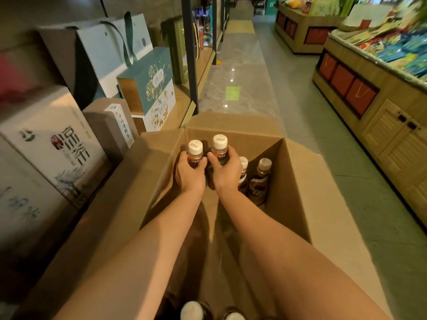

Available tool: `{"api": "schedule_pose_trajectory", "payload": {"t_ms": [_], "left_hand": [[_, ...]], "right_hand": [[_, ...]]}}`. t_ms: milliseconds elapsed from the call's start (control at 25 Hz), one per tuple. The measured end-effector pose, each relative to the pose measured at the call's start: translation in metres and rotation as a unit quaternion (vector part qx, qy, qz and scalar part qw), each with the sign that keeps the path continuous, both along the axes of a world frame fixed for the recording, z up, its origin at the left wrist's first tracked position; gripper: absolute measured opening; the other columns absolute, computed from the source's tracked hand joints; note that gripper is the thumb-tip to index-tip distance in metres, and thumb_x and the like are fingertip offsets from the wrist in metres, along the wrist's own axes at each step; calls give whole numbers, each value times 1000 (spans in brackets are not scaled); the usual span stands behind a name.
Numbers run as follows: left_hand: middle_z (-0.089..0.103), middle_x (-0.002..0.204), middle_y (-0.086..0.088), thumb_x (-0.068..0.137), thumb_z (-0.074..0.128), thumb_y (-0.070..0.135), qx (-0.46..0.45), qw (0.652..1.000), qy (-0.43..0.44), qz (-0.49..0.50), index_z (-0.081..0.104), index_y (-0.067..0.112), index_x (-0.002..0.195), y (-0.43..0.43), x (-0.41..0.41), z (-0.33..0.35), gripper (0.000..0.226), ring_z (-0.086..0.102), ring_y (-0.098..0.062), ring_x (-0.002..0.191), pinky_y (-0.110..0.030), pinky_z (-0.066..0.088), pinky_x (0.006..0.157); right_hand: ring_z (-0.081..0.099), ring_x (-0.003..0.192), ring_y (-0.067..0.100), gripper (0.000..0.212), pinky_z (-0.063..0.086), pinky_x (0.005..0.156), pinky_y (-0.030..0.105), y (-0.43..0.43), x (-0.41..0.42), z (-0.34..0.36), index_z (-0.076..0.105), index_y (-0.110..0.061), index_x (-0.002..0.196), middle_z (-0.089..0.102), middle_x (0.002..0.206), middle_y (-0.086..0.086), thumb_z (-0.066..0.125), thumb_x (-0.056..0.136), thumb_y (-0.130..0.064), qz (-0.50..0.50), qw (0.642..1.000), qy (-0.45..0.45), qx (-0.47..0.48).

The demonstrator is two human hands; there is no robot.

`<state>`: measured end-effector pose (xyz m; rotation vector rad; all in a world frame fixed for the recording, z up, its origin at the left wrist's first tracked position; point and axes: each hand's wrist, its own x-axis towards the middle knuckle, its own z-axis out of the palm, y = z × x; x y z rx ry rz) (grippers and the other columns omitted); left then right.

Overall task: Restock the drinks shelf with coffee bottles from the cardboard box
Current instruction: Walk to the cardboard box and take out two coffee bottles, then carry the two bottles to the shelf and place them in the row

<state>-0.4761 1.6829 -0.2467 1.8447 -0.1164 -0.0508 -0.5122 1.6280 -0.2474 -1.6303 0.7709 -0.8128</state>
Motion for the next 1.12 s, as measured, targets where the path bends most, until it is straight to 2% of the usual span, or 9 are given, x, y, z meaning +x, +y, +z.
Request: {"api": "schedule_pose_trajectory", "payload": {"t_ms": [160, 320, 480, 520, 600, 720, 800, 920, 1120], "left_hand": [[63, 108, -5, 84, 66, 9, -89, 995, -45, 3, 59, 7, 112, 23, -45, 79, 28, 57, -17, 103, -27, 41, 91], [63, 97, 2, 84, 67, 16, -128, 985, -117, -9, 60, 15, 102, 42, -100, 146, 19, 58, -10, 90, -25, 44, 85], [56, 85, 18, 85, 66, 20, -120, 982, -145, -16, 56, 23, 99, 61, -158, 201, 17, 52, 9, 80, -7, 35, 69], [58, 85, 16, 85, 66, 21, -122, 983, -138, -10, 57, 23, 98, 66, -174, 210, 16, 54, 5, 81, -10, 36, 70], [61, 91, 8, 84, 67, 19, -128, 983, -131, 12, 58, 22, 96, 73, -208, 225, 15, 55, -6, 86, -20, 38, 79], [60, 92, 9, 83, 69, 19, -123, 975, -165, 80, 57, 27, 91, 88, -268, 237, 16, 55, -6, 90, -26, 39, 85], [65, 91, 9, 81, 70, 19, -142, 964, -188, 125, 60, 30, 88, 104, -313, 240, 16, 61, -9, 93, -29, 45, 87], [71, 93, 6, 81, 71, 21, -156, 943, -209, 205, 68, 25, 94, 137, -385, 242, 14, 65, -10, 93, -26, 50, 83], [69, 85, 9, 80, 73, 21, -118, 907, -234, 329, 68, 24, 92, 211, -505, 260, 13, 64, -4, 83, -15, 45, 69]], "right_hand": [[58, 89, 6, 24, 45, 83, 18, 17, -50, 74, 63, -14, 103, 64, 95, -4, 70, 81, -20, 29, 996, -50, -66], [60, 74, -4, 12, 43, 68, 7, 29, -109, 136, 65, -22, 91, 64, 78, -16, 70, 82, -26, 49, 988, -96, -111], [62, 71, -4, 10, 47, 68, 13, 25, -157, 185, 66, -22, 88, 66, 75, -13, 72, 80, -27, 102, 976, -135, -137], [62, 73, -4, 11, 49, 69, 15, 24, -168, 195, 67, -23, 89, 67, 76, -14, 72, 80, -27, 116, 973, -140, -139], [61, 76, -10, 15, 47, 69, 8, 25, -192, 215, 67, -26, 94, 66, 80, -18, 72, 80, -26, 159, 964, -158, -142], [58, 78, -14, 20, 42, 67, 0, 33, -236, 235, 67, -23, 100, 66, 86, -14, 71, 81, -25, 238, 942, -185, -148], [61, 80, -9, 14, 45, 70, 7, 47, -271, 243, 67, -24, 94, 67, 84, -12, 71, 81, -27, 289, 924, -200, -152], [67, 84, 7, 10, 55, 78, 32, 76, -329, 247, 69, -24, 88, 71, 83, -7, 72, 80, -27, 358, 903, -205, -121], [66, 95, 14, 27, 53, 89, 42, 157, -411, 259, 71, -24, 100, 72, 95, -4, 76, 75, -31, 480, 853, -191, -73]]}}
